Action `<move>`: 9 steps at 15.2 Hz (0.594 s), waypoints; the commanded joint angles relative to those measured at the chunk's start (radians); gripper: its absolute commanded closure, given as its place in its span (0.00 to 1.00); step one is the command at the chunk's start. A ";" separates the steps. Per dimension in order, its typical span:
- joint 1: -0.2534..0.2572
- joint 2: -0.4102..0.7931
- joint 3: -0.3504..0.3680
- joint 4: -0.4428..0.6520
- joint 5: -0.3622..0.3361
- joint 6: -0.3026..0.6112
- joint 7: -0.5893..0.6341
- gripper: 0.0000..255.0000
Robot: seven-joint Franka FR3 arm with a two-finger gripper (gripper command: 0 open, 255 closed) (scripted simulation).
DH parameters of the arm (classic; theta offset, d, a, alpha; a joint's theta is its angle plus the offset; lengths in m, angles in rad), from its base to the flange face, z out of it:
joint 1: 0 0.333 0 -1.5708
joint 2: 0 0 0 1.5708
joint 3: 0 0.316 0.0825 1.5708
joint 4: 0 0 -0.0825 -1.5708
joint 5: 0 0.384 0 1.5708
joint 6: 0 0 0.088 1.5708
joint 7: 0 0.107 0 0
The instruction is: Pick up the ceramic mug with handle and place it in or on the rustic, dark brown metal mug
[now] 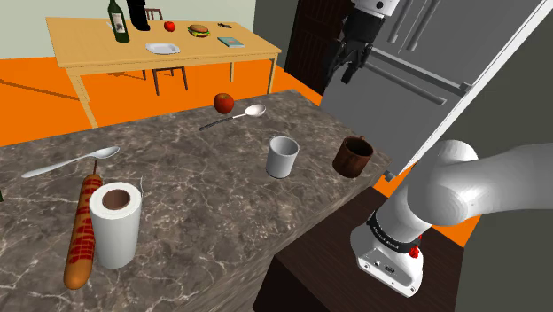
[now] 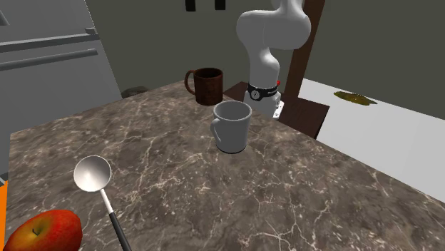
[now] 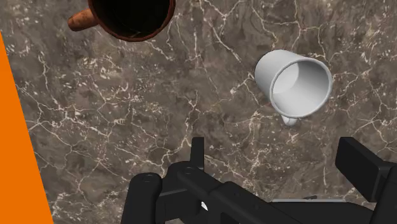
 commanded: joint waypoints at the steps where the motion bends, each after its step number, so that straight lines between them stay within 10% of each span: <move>1: 0.000 0.000 0.000 0.000 0.000 0.000 0.000 0.00; 9: 0.047 0.072 0.167 -0.153 0.046 0.222 0.165 0.00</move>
